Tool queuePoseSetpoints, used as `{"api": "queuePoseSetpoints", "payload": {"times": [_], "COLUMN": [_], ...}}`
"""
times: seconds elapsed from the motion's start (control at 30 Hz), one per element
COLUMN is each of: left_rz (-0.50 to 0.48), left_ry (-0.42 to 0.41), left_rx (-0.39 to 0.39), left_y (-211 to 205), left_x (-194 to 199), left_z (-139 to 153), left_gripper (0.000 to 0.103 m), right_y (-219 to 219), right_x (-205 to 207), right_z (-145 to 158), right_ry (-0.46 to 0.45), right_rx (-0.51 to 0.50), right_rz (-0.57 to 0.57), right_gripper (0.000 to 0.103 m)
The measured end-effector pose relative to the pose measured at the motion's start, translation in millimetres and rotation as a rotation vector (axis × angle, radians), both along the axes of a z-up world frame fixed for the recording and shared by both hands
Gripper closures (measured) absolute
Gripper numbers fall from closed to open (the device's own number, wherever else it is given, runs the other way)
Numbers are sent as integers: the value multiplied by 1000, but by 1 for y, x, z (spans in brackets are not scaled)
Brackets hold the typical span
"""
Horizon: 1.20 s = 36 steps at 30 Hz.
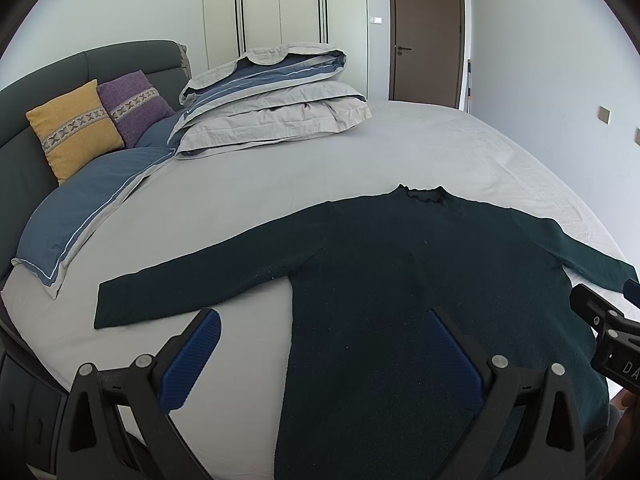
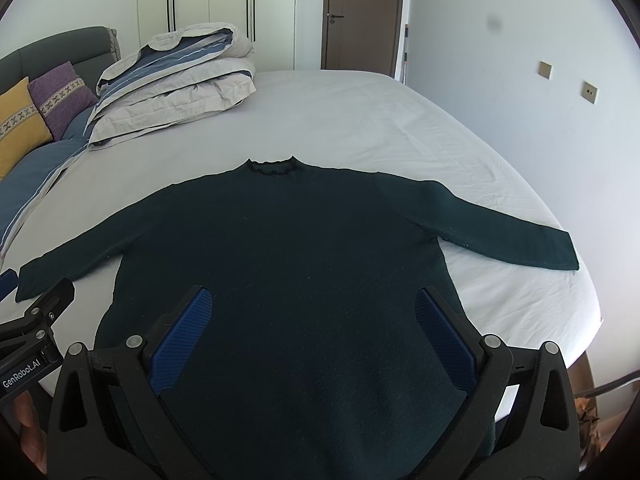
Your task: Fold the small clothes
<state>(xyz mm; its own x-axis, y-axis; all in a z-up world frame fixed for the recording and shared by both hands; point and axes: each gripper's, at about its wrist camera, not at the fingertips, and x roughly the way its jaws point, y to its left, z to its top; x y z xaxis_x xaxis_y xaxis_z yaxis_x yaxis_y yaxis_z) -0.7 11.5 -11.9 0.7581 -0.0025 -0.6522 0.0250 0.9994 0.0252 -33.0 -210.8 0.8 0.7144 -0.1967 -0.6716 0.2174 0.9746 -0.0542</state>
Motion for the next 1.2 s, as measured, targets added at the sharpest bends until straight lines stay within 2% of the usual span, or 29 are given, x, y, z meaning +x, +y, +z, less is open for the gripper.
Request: {"api": "queuePoseSetpoints", "payload": {"times": [1.2], "left_rz": [3], "left_ry": [6], "left_rx": [-4], "left_y": [9], "left_x": [-4], "left_z": [-3], "left_gripper": [0], "right_y": [7], "right_x": [0], "right_z": [-2], "right_ry": [9], "right_rx": [-4], "right_rz": [12], "right_gripper": [0]}}
